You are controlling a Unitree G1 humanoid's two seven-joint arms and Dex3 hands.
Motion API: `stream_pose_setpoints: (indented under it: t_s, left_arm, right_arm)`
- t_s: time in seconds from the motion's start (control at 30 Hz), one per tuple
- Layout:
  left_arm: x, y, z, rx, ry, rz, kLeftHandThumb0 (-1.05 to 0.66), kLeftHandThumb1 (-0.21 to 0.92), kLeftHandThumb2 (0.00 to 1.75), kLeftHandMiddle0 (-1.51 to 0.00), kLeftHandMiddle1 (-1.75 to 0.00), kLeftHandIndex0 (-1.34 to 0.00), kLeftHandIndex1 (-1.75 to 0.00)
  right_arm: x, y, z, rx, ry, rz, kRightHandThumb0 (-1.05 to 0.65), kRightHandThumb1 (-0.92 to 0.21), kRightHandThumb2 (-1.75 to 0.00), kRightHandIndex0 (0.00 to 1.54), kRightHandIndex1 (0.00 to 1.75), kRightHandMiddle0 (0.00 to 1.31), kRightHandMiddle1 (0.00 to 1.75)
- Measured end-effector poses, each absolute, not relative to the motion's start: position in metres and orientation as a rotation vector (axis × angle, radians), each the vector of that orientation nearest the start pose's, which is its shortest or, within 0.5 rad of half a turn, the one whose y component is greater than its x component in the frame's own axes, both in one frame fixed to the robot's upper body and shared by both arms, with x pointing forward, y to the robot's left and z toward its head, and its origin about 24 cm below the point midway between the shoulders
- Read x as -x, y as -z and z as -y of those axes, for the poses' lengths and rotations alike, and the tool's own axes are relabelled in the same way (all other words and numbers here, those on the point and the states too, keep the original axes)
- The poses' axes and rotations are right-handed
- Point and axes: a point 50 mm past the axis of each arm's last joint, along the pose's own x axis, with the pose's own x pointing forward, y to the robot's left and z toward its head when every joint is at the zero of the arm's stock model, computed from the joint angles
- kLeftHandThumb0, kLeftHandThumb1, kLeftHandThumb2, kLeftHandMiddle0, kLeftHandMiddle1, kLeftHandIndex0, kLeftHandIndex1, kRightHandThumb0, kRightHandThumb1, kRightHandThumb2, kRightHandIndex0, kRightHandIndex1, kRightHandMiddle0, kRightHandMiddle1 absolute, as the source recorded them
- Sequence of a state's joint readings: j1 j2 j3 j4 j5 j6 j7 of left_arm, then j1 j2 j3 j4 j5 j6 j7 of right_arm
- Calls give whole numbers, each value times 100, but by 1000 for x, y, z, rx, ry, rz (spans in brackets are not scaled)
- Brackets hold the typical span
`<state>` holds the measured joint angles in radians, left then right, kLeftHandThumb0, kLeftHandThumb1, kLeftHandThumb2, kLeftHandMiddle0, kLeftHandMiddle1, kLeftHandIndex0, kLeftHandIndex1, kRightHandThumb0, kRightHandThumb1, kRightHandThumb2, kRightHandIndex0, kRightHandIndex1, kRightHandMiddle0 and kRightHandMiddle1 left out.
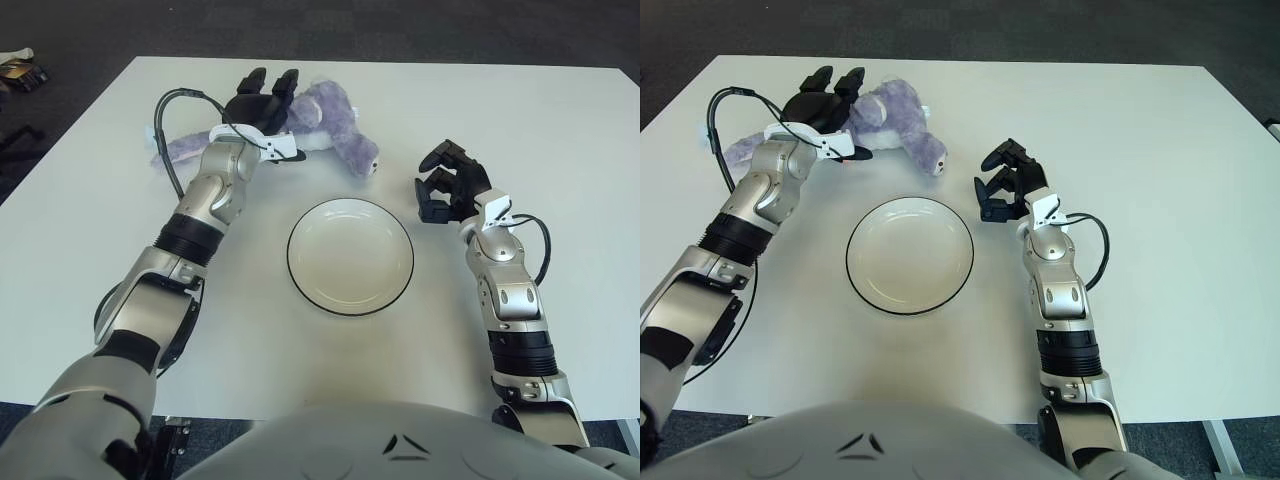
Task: Put the doll into the plate.
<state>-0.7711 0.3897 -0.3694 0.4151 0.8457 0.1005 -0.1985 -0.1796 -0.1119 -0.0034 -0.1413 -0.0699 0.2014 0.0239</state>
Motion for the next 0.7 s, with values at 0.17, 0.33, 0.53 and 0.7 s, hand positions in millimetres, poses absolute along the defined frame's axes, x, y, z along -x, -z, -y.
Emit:
stream_pose_setpoints:
  t_s: [0.17, 0.33, 0.53, 0.7]
  left_arm:
    - [-384, -156, -123, -1481, 332, 130, -103, 79, 20, 0, 0, 0, 0]
    - [-393, -157, -124, -1509, 367, 88, -100, 78, 18, 0, 0, 0, 0]
    - [-400, -157, -123, -1546, 405, 44, -96, 75, 16, 0, 0, 0, 0]
    - [-404, -159, -122, -1577, 424, 16, -94, 74, 15, 0, 0, 0, 0]
  right_arm:
    - [-284, -103, 156, 188, -55, 117, -1, -35, -124, 60, 162, 41, 175]
    - [-284, -104, 154, 197, -77, 124, -1, -40, -116, 57, 156, 41, 175]
    - [-283, -107, 152, 221, -92, 145, -1, -47, -107, 51, 154, 40, 175]
    - [-281, -115, 149, 249, -108, 193, -1, -51, -103, 47, 156, 37, 175]
